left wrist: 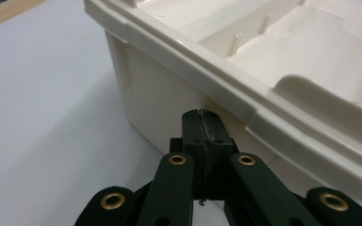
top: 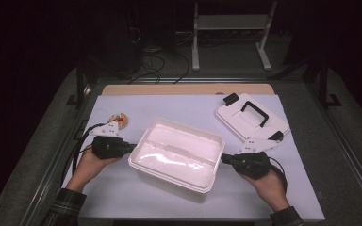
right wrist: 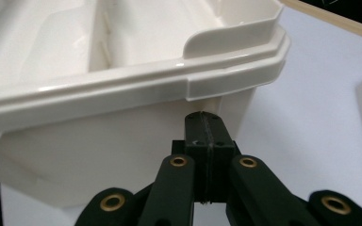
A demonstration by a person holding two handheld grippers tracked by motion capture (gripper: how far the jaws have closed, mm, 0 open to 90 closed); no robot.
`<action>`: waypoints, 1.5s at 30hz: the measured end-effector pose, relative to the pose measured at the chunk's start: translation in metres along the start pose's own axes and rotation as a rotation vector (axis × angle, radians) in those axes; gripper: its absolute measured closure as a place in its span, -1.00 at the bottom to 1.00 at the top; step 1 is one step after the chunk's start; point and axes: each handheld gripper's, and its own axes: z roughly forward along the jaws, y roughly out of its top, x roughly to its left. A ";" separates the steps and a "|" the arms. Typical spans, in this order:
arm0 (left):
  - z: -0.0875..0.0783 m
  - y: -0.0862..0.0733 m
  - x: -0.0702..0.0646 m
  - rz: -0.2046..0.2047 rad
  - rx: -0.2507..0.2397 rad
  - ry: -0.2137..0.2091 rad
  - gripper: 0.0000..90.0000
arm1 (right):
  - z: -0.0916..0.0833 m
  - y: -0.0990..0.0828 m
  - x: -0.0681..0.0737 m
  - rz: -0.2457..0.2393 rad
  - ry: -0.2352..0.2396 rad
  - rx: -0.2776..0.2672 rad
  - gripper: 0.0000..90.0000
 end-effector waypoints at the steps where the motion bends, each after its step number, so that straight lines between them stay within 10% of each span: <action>1: 0.001 0.001 -0.002 0.006 0.003 -0.005 1.00 | 0.000 0.001 -0.002 0.002 -0.007 0.003 0.99; 28: 0.017 0.010 -0.037 0.041 0.033 -0.056 0.91 | -0.001 0.007 -0.046 0.031 -0.107 0.028 0.89; 40: 0.009 0.007 -0.029 0.004 0.106 0.028 -0.22 | -0.025 -0.038 -0.041 0.109 -0.219 0.094 -0.23; 45: 0.006 0.011 -0.027 -0.006 0.121 0.056 -0.36 | -0.026 -0.061 -0.040 0.132 -0.235 0.149 -0.50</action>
